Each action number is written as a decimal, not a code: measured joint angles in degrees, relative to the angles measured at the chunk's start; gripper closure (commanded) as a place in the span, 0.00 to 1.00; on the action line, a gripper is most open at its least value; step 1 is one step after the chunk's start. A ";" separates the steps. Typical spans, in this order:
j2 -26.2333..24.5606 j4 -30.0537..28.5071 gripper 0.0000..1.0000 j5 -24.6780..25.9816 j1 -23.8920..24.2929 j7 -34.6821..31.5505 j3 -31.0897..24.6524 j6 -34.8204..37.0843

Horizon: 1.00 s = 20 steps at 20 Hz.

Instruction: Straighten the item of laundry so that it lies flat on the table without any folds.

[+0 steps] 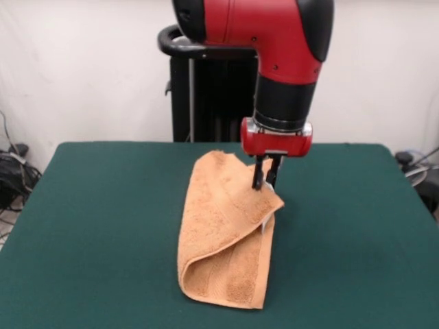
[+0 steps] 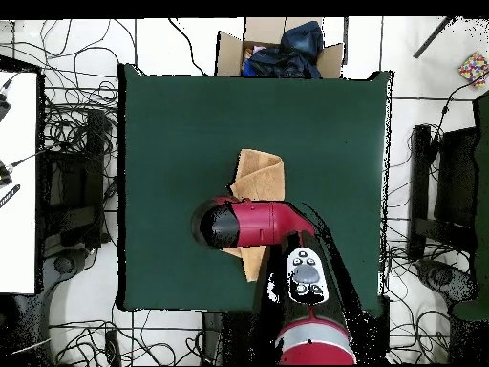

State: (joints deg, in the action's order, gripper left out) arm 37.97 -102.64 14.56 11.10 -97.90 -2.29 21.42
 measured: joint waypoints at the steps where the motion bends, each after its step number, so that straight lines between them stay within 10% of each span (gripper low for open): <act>1: 0.07 0.00 1.00 0.00 0.00 0.00 0.00 0.00; 10: -0.01 -0.01 1.00 0.00 0.00 0.00 -0.01 0.00; 11: -0.01 -0.10 0.00 -0.06 0.04 0.00 -0.02 0.00; 20: -0.02 -0.11 0.00 -0.47 0.04 0.00 -0.01 0.00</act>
State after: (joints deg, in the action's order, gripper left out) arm 37.95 -102.75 14.09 11.14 -97.90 -2.30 21.42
